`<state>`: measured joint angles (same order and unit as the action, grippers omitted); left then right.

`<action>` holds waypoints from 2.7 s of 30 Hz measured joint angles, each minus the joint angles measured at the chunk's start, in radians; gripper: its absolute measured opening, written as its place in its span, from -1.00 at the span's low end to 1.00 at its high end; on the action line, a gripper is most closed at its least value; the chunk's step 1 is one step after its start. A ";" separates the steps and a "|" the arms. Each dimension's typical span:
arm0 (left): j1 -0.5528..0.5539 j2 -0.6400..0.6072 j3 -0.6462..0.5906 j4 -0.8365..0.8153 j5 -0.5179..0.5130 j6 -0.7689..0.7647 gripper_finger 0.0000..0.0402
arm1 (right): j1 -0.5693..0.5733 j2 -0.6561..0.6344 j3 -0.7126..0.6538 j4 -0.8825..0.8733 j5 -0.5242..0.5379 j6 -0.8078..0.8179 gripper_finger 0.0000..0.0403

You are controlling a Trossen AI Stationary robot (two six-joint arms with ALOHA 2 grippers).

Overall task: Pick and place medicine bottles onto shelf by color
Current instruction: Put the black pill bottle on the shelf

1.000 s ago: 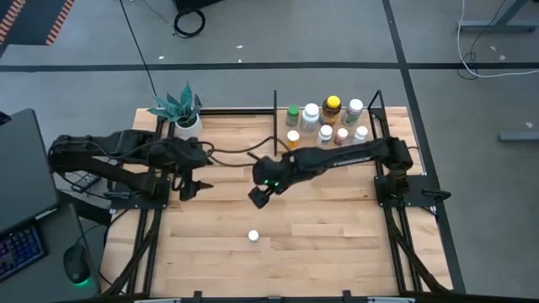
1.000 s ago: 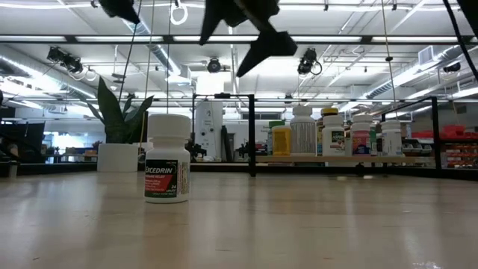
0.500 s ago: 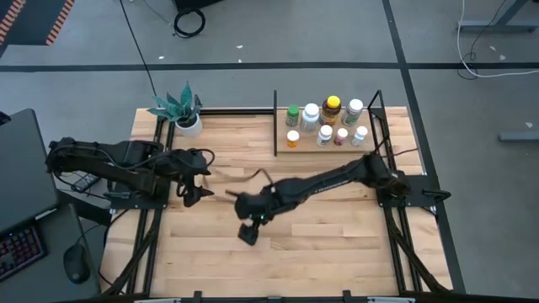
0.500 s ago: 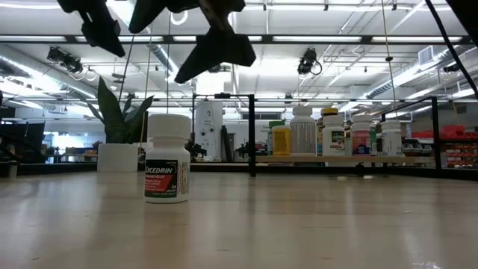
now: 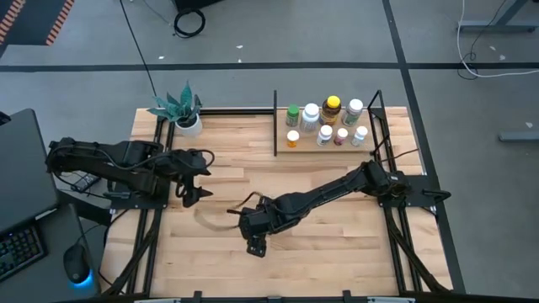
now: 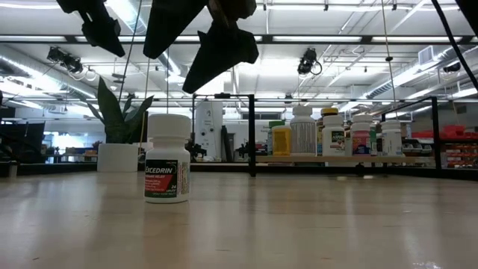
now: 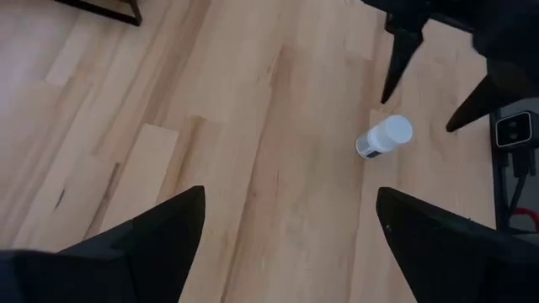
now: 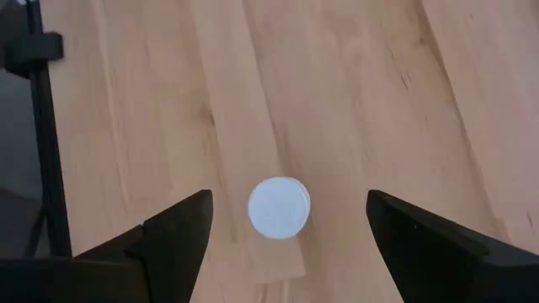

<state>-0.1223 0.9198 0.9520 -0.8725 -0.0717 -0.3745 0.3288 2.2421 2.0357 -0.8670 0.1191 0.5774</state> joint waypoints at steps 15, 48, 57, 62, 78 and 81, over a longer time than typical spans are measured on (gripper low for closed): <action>0.000 -0.158 0.000 0.033 -0.082 -0.008 0.76 | 0.050 0.000 -0.032 0.043 0.042 -0.038 0.59; -0.001 -0.181 0.000 0.022 -0.101 -0.058 0.76 | 0.035 0.032 -0.116 0.152 0.041 -0.083 0.43; -0.001 -0.181 0.000 0.006 -0.101 -0.075 0.76 | 0.035 0.032 -0.171 0.184 0.056 -0.083 0.43; -0.001 -0.181 0.000 0.006 -0.101 -0.079 0.76 | 0.033 0.031 -0.169 0.193 0.059 -0.083 0.38; -0.001 -0.181 0.000 0.001 -0.101 -0.078 0.76 | 0.009 0.030 -0.167 0.158 0.029 -0.031 -0.23; -0.001 -0.181 0.000 0.002 -0.101 -0.078 0.76 | -0.005 0.020 -0.166 0.110 0.012 -0.011 -0.23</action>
<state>-0.1230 0.7391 0.9520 -0.8707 -0.1726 -0.4526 0.3242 2.2622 1.8702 -0.7569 0.1313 0.5665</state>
